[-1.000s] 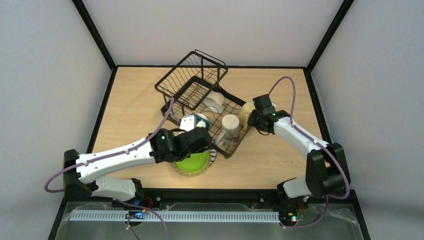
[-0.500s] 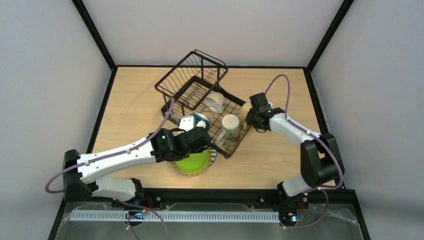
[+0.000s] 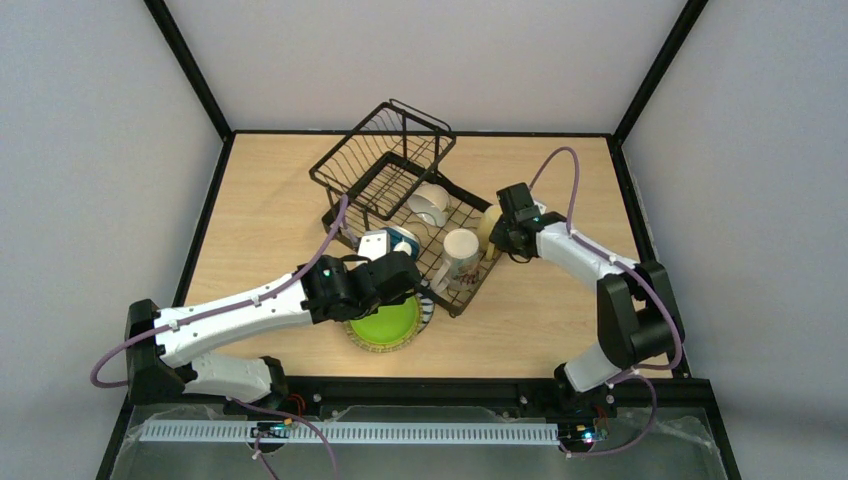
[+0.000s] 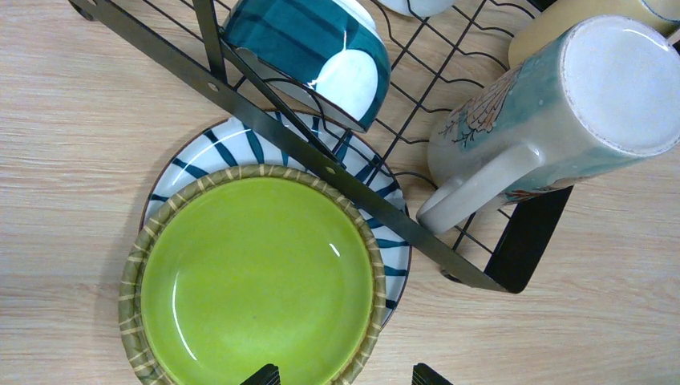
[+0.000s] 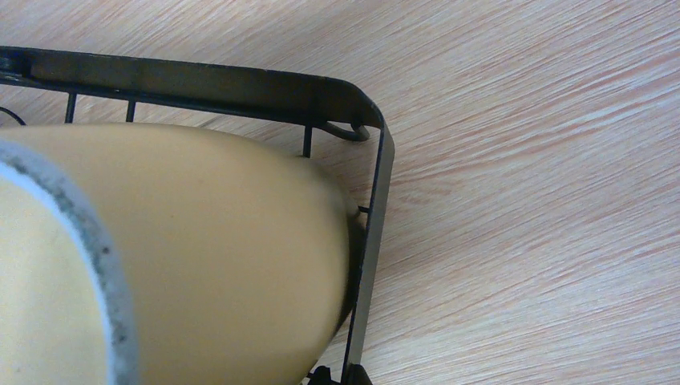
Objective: Load the mixed dishes into the dish rack
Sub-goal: Move the dish rack to the center of the board.
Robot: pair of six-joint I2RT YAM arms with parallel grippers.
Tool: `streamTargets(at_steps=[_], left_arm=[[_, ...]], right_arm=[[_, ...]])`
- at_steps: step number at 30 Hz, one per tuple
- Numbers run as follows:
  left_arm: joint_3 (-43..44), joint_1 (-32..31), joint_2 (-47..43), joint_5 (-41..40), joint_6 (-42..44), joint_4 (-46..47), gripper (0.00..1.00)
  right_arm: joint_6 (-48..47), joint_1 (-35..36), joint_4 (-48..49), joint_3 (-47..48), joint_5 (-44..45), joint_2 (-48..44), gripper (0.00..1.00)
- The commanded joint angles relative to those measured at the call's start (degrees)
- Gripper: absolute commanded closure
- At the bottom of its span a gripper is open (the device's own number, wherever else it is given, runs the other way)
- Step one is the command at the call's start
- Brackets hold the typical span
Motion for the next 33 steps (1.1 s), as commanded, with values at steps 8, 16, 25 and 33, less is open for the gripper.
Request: streamTargets(at_steps=[8,16,25,33], left_arm=[[-1.45,0.54,0.61,1.12,0.35,0.43,0.05],[-1.21,0.46,1.73,1.37,0.65,0.55,0.05],[-0.54,0.49,3.79,1.4,1.44,0.84,0.05],[0.12,1.82,5.25,1.65,2.6,1.0,0.05]], right_arm=[[1.03,-1.73,3.14,3.77,-0.46,3.32,1.0],[1.13,-3.99,3.91,6.1,-2.05,4.83,1.0],[0.13,-6.17,4.21,11.04,-3.48,8.63,1.0],[-0.71,-7.98,4.73,15.15,-4.67,12.49,1.0]])
